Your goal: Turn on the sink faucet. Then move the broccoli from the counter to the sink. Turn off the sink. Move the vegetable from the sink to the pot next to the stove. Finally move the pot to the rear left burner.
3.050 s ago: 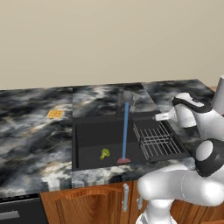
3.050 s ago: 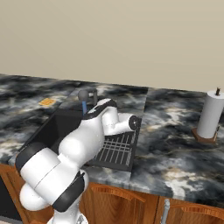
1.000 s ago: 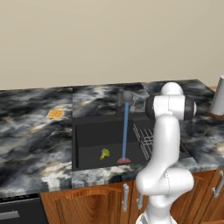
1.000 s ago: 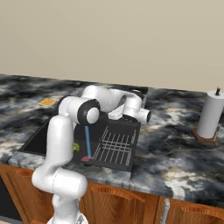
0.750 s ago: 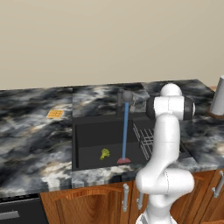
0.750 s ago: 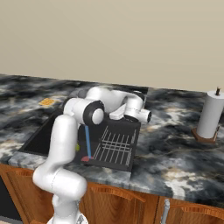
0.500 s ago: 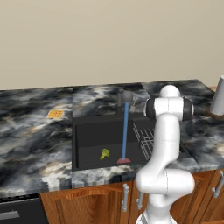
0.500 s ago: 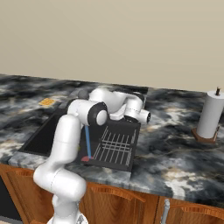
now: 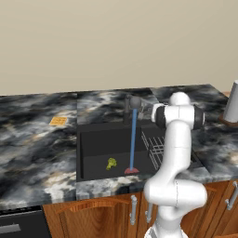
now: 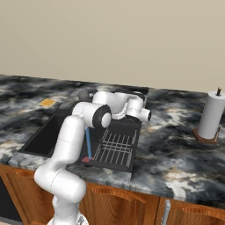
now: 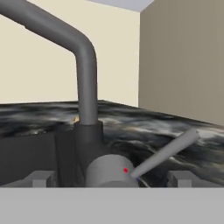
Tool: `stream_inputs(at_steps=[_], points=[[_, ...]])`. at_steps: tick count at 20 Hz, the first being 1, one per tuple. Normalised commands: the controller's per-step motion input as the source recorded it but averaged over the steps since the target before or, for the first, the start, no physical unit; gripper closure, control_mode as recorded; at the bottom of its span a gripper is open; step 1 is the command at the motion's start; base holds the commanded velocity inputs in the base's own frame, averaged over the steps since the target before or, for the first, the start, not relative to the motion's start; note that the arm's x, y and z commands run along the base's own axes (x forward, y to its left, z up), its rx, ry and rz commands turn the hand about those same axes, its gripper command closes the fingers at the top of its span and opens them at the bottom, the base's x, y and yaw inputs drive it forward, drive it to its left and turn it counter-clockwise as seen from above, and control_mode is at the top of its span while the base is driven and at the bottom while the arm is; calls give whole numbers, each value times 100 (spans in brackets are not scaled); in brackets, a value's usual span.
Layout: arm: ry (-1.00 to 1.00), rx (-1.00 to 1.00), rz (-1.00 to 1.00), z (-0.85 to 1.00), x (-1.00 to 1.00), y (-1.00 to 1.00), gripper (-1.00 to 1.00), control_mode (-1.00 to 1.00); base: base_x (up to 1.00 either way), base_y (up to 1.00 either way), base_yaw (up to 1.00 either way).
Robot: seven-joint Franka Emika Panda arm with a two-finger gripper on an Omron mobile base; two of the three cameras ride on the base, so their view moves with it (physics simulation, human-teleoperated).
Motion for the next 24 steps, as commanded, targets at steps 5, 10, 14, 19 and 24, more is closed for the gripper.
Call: stream_inputs(at_steps=[5,10,14,19,24], points=[[0,0,7,0,31,0,-100,-100,0,0,0],[0,0,9,0,27,0,-100,-100,0,0,0],[2,0,11,0,27,0,-100,-100,0,0,0],[0,0,7,0,23,0,-100,-100,0,0,0],[0,0,4,0,16,6,-100,-100,0,0,0]])
